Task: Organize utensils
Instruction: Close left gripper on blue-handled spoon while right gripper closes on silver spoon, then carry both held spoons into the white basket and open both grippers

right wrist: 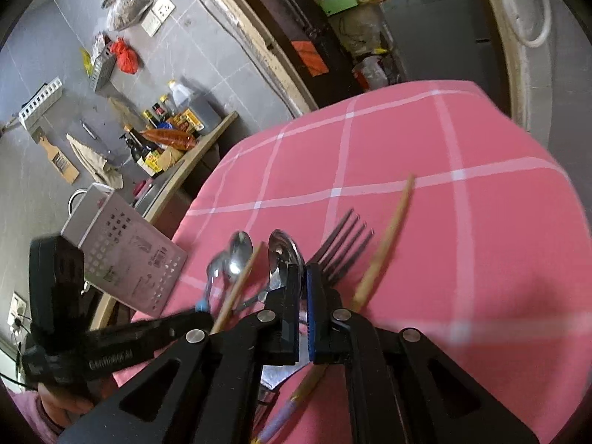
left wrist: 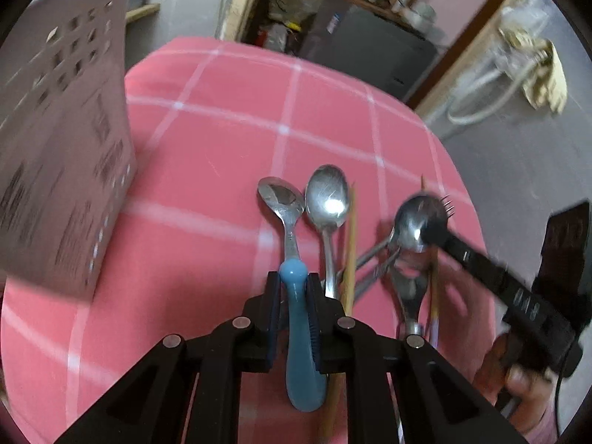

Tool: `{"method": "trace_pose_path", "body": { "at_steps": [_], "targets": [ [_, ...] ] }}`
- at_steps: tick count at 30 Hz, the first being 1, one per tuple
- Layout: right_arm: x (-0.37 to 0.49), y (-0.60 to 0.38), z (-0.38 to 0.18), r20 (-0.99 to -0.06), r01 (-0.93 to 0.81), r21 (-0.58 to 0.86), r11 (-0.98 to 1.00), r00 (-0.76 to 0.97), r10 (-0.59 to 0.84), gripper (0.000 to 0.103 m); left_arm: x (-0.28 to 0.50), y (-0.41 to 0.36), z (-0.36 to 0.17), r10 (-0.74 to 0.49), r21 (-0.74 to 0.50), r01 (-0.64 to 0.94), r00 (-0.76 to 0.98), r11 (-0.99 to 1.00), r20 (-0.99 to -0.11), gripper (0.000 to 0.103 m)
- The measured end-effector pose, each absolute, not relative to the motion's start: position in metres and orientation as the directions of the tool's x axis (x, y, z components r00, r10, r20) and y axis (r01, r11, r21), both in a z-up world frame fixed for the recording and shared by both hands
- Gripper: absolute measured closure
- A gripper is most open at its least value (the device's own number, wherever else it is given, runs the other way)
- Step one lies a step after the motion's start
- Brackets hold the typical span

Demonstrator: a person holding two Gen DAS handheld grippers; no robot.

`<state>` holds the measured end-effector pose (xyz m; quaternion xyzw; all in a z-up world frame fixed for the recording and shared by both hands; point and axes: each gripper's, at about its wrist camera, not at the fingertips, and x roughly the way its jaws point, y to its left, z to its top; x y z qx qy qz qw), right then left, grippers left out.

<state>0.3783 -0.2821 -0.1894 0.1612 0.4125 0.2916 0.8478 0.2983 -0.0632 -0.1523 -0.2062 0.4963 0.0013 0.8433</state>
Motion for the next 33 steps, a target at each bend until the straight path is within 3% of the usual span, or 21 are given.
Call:
{"method": "trace_pose_path", "body": {
  "at_steps": [6, 17, 24, 28, 33],
  "targets": [
    [0.37, -0.302, -0.195, -0.636, -0.291, 0.529, 0.797, 0.485, 0.6, 0.1, 0.28, -0.062, -0.156, -0.312, -0.397, -0.152, 0.399, 0.905, -0.862, 0.089],
    [0.372, -0.3, -0.204, -0.642, -0.297, 0.53, 0.794, 0.471, 0.605, 0.1, 0.304, -0.061, -0.158, -0.298, -0.377, -0.15, 0.382, 0.914, -0.875, 0.082],
    [0.377, -0.298, -0.203, -0.64, -0.309, 0.532, 0.788, 0.463, 0.613, 0.1, 0.319, -0.054, -0.161, -0.323, -0.427, -0.194, 0.407, 0.884, -0.854, 0.082],
    [0.375, -0.296, -0.197, -0.618, -0.317, 0.533, 0.784, 0.488, 0.617, 0.1, 0.33, -0.055, -0.168, -0.392, -0.48, -0.182, 0.371, 0.858, -0.842, 0.097],
    [0.359, -0.297, -0.166, -0.592, -0.339, 0.437, 0.833, 0.589, 0.55, 0.1, 0.327, -0.066, -0.155, -0.381, -0.479, -0.146, 0.428, 0.866, -0.82, 0.101]
  ]
}}
